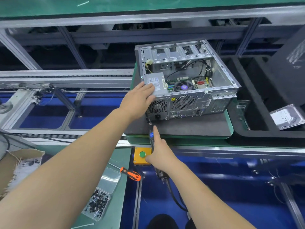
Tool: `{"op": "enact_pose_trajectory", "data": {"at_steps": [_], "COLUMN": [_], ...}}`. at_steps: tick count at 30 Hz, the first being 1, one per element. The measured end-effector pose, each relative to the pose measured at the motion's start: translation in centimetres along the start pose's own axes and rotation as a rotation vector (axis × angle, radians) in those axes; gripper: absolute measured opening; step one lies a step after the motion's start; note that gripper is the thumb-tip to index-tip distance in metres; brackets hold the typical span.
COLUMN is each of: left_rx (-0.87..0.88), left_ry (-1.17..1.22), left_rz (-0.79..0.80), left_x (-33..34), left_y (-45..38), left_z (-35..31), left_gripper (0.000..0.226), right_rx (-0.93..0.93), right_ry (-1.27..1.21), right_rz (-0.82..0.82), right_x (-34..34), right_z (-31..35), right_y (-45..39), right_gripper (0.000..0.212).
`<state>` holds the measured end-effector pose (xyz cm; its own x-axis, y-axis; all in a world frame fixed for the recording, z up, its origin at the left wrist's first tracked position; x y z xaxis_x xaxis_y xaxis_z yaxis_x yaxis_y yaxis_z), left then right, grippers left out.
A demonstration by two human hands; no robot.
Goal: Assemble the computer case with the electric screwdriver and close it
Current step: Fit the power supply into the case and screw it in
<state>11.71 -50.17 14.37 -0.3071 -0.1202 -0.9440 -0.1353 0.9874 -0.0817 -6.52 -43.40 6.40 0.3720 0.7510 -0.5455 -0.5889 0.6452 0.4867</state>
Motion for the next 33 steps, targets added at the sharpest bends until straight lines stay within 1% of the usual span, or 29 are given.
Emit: {"op": "enact_pose_trajectory", "data": {"at_steps": [6, 12, 19, 25, 27, 29, 33], "left_rx": [0.001, -0.010, -0.011, -0.035, -0.056, -0.113, -0.354], "left_ry": [0.015, 0.033, 0.063, 0.098, 0.140, 0.289, 0.640], "left_rz": [0.020, 0.032, 0.020, 0.033, -0.064, -0.200, -0.453], "left_x": [-0.1, 0.1, 0.3, 0.3, 0.4, 0.5, -0.8], "left_y": [0.2, 0.1, -0.1, 0.3, 1.4, 3.0, 5.1], "left_z": [-0.2, -0.1, 0.4, -0.2, -1.4, -3.2, -6.7], "left_gripper": [0.051, 0.052, 0.052, 0.052, 0.048, 0.045, 0.035], "right_rx": [0.014, 0.014, 0.024, 0.010, -0.013, -0.040, -0.092], "right_ry": [0.031, 0.062, 0.011, -0.056, -0.092, -0.123, -0.202], "right_rz": [0.005, -0.008, 0.005, -0.018, -0.032, -0.050, -0.122], "right_x": [-0.2, -0.7, -0.6, -1.4, -1.9, -3.1, -6.7], "right_z": [0.2, 0.3, 0.3, 0.0, 0.2, 0.9, 2.5], "right_y": [0.0, 0.2, 0.4, 1.7, 2.5, 3.3, 4.9], "right_gripper": [0.132, 0.128, 0.132, 0.115, 0.106, 0.101, 0.094]}}
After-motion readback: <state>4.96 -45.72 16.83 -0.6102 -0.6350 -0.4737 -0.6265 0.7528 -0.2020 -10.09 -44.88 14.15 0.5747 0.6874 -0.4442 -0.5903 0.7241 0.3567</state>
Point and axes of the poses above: each hand's wrist, its own y-axis away from the middle knuckle, its own x-axis out of the palm, z = x × y, the point moved 1 cm from there along -y, towards the middle knuckle, and after that the axes turned 3 degrees about y, right-handed, at the moved point
